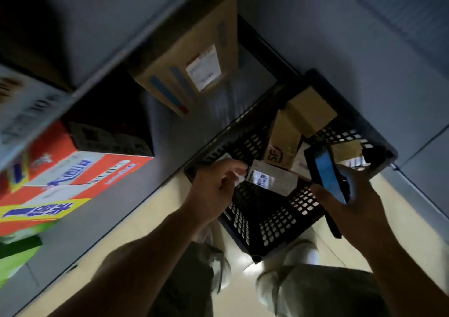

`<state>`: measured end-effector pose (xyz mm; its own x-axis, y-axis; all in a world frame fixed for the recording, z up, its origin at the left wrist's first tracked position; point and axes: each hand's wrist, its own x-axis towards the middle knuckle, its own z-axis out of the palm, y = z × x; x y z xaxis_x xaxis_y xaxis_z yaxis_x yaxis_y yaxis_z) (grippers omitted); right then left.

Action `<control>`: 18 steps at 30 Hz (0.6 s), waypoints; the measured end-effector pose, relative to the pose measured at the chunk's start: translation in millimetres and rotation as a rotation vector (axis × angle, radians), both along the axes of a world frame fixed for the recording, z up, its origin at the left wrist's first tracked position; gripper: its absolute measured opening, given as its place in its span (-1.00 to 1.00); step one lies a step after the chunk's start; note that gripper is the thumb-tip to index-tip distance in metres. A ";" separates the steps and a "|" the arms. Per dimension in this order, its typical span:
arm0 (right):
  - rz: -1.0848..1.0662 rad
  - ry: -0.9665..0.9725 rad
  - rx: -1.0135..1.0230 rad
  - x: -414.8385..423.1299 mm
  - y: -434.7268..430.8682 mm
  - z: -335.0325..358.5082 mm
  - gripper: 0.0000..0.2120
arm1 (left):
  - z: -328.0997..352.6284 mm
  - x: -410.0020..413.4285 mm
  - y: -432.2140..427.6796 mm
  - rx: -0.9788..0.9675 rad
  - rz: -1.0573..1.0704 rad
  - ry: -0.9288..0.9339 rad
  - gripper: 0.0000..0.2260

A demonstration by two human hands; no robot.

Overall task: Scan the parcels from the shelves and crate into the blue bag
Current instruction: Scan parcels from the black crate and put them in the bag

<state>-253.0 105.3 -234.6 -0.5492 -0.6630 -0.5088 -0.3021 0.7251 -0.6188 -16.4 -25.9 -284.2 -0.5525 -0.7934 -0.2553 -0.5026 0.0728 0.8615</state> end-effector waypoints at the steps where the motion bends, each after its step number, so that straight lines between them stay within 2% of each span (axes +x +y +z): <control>1: 0.009 0.028 -0.002 -5.9 4.5 -13.1 -0.11 | -19.1 -3.5 -4.3 -0.009 -0.032 -0.032 -0.66; 4: 0.069 0.104 -0.035 -21.1 6.8 -49.8 -0.10 | -78.5 -16.9 -17.7 -0.042 -0.100 -0.103 -0.66; 7: 0.144 0.170 -0.067 -39.5 -11.6 -86.9 -0.12 | -132.1 -48.4 -40.8 0.018 -0.223 -0.229 -0.65; 13: 0.284 0.290 -0.188 -60.4 -48.9 -127.5 -0.04 | -240.8 -102.9 -65.8 -0.005 -0.748 -0.691 -0.67; 15: 0.320 0.332 -0.202 -64.3 -58.2 -130.5 -0.07 | -273.3 -102.0 -59.4 0.068 -0.828 -0.792 -0.59; 18: 0.317 0.338 -0.204 -67.4 -66.2 -128.9 -0.14 | -302.1 -92.2 -51.3 0.134 -0.748 -0.790 -0.36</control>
